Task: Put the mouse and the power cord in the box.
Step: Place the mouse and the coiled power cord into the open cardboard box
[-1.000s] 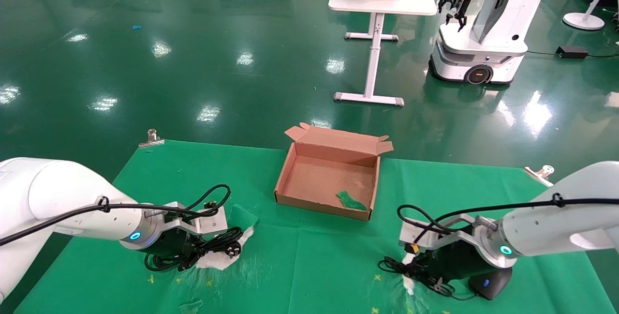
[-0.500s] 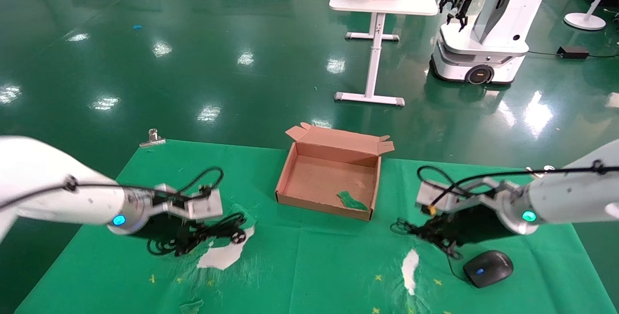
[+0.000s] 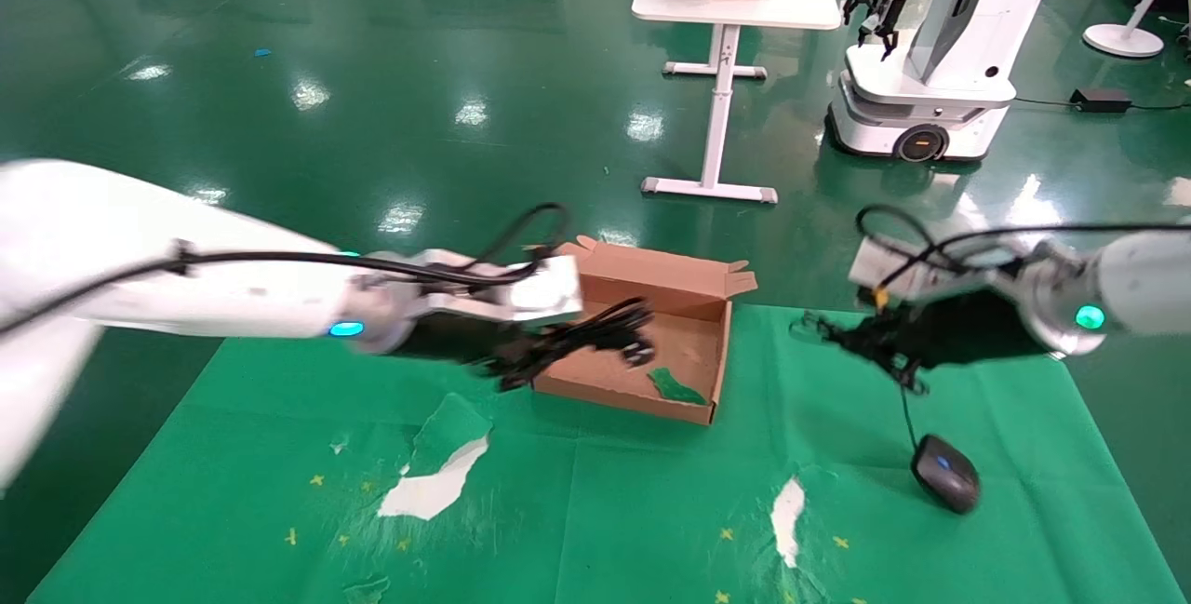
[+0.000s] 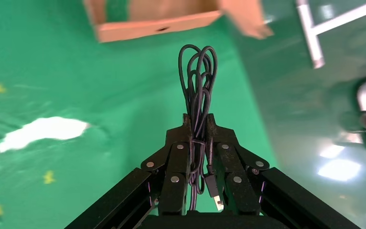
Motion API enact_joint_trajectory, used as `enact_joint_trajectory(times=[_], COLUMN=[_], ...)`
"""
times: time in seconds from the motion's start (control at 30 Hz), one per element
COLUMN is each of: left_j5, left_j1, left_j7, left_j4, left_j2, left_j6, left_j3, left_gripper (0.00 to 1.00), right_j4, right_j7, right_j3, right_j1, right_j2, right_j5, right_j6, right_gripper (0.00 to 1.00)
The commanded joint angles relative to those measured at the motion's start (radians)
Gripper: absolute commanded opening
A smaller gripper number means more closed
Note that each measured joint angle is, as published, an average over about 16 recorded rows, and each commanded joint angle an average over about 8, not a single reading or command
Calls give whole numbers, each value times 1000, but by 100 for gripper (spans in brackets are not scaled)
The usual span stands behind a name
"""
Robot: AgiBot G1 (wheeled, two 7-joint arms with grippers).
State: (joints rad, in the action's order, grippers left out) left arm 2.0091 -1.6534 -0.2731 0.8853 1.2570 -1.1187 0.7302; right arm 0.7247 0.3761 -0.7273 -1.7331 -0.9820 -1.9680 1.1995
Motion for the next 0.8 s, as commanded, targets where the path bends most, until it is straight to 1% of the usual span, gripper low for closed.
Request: enact_joint_trajectory(times=[0.03, 0.17, 0.27, 0.43, 0.47, 0.57, 0.7, 0.73, 0.8], left_j5=[9, 47, 71, 100, 105, 117, 133, 135, 137], left_j1=[9, 43, 67, 72, 69, 54, 34, 29, 18], left_j7=[21, 69, 80, 20, 1, -59, -134, -152, -186], left_j4=[8, 5, 6, -8, -14, -33, -49, -51, -51], left_j2=[39, 96, 112, 121, 122, 123, 123, 123, 123], left_j6=[46, 191, 311, 490, 518, 583, 637, 645, 658], left_j3=[-1, 50, 126, 286, 318, 404, 499, 518, 553], left_gripper=[0, 0, 0, 0, 3, 40, 90, 100, 100], right_j4=[22, 87, 137, 218, 232, 267, 299, 305, 314], right_j7=[14, 54, 89, 144, 154, 179, 202, 206, 211], right_j3=[3, 7, 10, 13, 13, 15, 16, 17, 18], right_j1=[-15, -32, -36, -31, -29, -24, -22, -22, -23], right_j2=[13, 41, 60, 85, 89, 96, 98, 99, 98], right_j5=[-7, -19, -25, -32, -33, -36, -40, -41, -42], right_j6=[-2, 13, 28, 48, 50, 54, 55, 54, 53], right_gripper=[0, 0, 0, 0, 0, 0, 0, 0, 0])
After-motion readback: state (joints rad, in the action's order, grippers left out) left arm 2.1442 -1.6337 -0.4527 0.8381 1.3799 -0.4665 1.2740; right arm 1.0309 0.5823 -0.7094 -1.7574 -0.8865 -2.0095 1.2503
